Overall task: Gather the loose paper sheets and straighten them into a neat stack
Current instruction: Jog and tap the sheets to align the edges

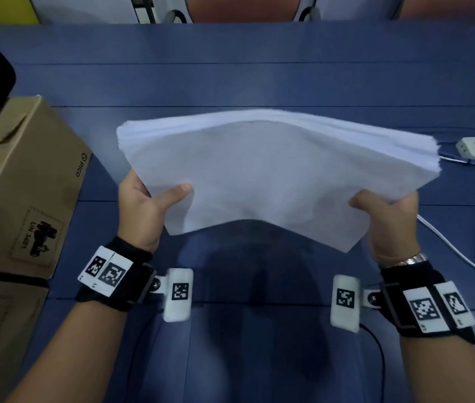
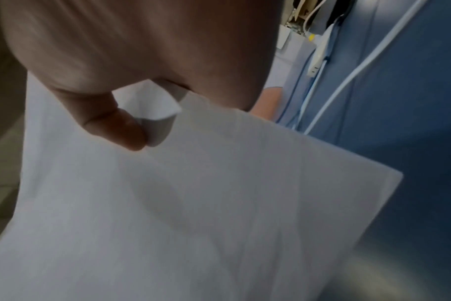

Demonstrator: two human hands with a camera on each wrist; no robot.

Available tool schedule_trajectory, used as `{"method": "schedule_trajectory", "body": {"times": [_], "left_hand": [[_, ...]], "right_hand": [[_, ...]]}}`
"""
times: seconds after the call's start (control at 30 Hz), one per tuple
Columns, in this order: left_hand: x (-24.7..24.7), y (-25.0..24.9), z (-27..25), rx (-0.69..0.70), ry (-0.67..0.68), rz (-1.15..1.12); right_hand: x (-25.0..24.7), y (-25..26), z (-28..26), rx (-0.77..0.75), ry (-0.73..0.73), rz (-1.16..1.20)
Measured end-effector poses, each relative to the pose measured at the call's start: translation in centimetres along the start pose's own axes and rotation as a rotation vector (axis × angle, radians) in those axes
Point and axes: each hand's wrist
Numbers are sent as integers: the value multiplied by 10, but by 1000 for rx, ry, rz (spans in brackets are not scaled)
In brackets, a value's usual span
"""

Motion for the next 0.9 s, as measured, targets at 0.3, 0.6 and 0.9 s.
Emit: {"method": "schedule_trajectory", "body": {"times": [0.3, 0.6, 0.9], "left_hand": [[-5, 21, -17, -215, -4, -31], [14, -2, 3, 0, -79, 1], [0, 21, -8, -284, 24, 36]], "right_hand": [[-4, -20, 1, 78, 60, -74], [6, 5, 4, -42, -87, 35], [-1, -25, 15, 179, 23, -168]]}}
Point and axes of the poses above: each hand's wrist, its own z-axis towards the middle knuckle, its own x-axis out of the palm, y = z × x, and after that the axes turned 14 degrees about x, right-handed
